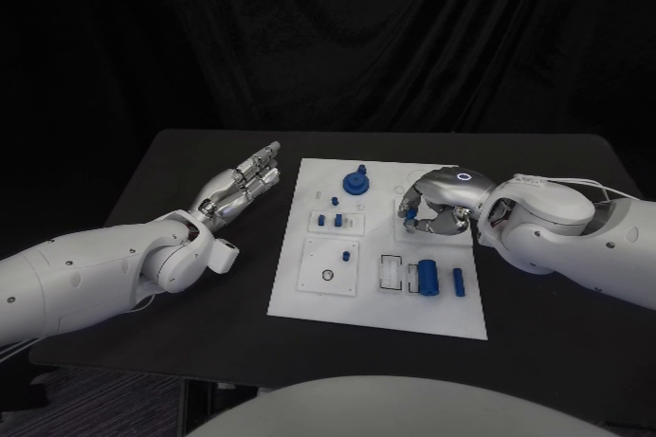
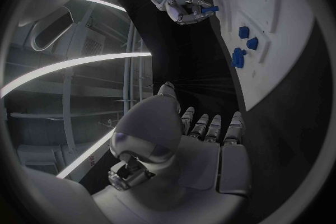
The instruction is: Assemble the parts on the task board
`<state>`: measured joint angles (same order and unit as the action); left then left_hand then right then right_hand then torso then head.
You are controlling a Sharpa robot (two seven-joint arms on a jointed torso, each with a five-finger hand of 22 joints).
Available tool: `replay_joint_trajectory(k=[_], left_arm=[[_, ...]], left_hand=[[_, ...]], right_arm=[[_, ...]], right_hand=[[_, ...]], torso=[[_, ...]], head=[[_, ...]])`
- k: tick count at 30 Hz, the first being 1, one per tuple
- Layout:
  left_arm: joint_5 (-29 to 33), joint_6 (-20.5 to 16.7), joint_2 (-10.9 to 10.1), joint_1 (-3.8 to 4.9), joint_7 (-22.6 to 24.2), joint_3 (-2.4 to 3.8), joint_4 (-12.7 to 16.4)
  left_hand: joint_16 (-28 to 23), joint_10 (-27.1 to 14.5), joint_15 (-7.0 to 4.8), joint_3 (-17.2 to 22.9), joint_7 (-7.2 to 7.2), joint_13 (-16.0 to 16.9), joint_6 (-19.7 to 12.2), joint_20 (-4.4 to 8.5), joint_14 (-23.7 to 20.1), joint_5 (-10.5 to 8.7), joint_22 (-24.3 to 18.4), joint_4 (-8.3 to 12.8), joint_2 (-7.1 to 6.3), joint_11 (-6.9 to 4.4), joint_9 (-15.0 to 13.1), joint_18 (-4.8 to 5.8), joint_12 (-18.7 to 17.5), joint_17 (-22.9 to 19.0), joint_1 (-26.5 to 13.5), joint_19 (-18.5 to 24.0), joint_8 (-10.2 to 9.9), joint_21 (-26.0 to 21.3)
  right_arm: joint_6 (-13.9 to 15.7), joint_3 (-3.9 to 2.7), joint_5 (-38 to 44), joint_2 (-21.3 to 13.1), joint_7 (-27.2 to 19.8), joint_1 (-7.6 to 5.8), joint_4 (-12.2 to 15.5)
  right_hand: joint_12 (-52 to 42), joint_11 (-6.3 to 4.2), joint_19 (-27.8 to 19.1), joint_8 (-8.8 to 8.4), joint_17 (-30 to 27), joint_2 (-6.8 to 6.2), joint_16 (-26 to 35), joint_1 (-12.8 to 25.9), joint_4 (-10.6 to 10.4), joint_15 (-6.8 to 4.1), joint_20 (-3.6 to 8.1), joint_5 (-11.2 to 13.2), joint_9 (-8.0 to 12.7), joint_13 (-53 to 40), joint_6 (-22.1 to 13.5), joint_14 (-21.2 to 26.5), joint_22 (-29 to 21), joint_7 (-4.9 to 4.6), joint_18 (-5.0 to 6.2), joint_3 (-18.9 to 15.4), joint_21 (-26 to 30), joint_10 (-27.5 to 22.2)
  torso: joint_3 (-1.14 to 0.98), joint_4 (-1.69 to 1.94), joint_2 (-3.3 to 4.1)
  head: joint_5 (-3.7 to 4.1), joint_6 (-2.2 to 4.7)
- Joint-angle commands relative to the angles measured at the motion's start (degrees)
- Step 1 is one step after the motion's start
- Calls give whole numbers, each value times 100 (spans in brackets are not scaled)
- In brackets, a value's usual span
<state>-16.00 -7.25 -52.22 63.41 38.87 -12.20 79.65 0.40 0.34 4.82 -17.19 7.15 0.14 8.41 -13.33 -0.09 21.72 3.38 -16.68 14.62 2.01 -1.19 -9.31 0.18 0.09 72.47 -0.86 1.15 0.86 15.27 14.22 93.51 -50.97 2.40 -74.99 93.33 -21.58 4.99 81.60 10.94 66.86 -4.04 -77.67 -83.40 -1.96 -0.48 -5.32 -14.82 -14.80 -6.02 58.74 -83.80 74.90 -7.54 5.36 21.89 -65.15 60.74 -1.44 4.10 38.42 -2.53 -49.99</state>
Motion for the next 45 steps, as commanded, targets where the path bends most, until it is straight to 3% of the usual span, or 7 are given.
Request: replay_joint_trajectory(k=[1,6,15,21,30,37,45], left_arm=[[-22,115,11,-9,743,5,6],[-22,162,29,-10,713,5,-6],[-22,229,73,-12,687,5,-44],[-22,245,89,-15,679,5,-58],[-22,258,105,-16,665,5,-68],[-22,286,126,-16,650,5,-85],[-22,282,159,-19,666,5,-114]], left_hand=[[-40,0,49,31,-49,-3,6,-40,9,29,0,1,7,55,-8,-93,-8,-9,65,-3,12,-9],[-40,-3,56,35,-63,-4,7,-45,9,36,1,1,10,59,-8,-93,-9,-9,74,-4,12,-9],[-40,-8,70,43,-81,-6,10,-55,9,38,2,1,17,67,-7,-93,-10,-9,88,-5,11,-8],[-40,-10,76,47,-91,-6,7,-59,9,39,-1,0,23,73,-7,-93,-11,-9,94,-5,11,-8],[-40,-11,79,49,-96,-7,13,-61,9,39,0,-1,27,76,-8,-93,-11,-9,96,-5,11,-8],[-40,-11,87,55,-108,-7,14,-65,9,41,3,-2,36,84,-8,-93,-11,-9,101,-6,11,-7],[-40,-4,114,67,-145,-4,45,-79,9,43,5,0,54,110,-12,-94,-9,-9,117,-8,16,-6]], right_arm=[[214,-8,28,-56,19,-148,155],[248,-8,28,-152,53,-372,502],[116,-6,28,36,16,-397,880],[31,-6,109,454,-87,-232,891],[-255,-5,378,1169,-198,124,539],[-394,-5,546,1456,-271,370,317],[-455,-5,670,1591,-322,514,155]], right_hand=[[0,-131,-18,26,-6,-2,36,-52,13,-26,11,22,-8,-13,61,16,852,1,-36,12,25,187],[5,-132,-21,31,-12,-7,42,-38,18,-25,11,56,-31,-21,66,20,852,2,-37,22,23,199],[15,-139,-20,19,6,-26,35,-59,66,-32,15,88,-65,-38,45,14,856,4,-39,60,8,225],[38,-135,-16,-4,19,-44,28,-89,114,-32,17,104,-84,-47,12,7,860,-3,-42,96,-8,222],[75,-115,-33,-44,-50,-71,72,-87,144,-19,11,175,-103,-56,-38,29,851,-24,-37,121,24,204],[105,-103,-58,-75,-101,-70,108,-81,157,-5,-1,288,-126,-70,-68,53,839,-37,-30,142,69,200],[110,-108,-61,-78,-99,-71,109,-95,174,-6,-3,342,-143,-82,-58,54,839,-32,-29,151,67,217]], torso=[[4,4,-2],[3,-10,-6],[0,0,-11],[6,9,-20],[14,14,-12],[10,1,-9],[8,8,-10]], head=[[4,-1],[-1,-1],[1,-1],[17,-1],[-42,-1],[-91,-1],[-69,-1]])
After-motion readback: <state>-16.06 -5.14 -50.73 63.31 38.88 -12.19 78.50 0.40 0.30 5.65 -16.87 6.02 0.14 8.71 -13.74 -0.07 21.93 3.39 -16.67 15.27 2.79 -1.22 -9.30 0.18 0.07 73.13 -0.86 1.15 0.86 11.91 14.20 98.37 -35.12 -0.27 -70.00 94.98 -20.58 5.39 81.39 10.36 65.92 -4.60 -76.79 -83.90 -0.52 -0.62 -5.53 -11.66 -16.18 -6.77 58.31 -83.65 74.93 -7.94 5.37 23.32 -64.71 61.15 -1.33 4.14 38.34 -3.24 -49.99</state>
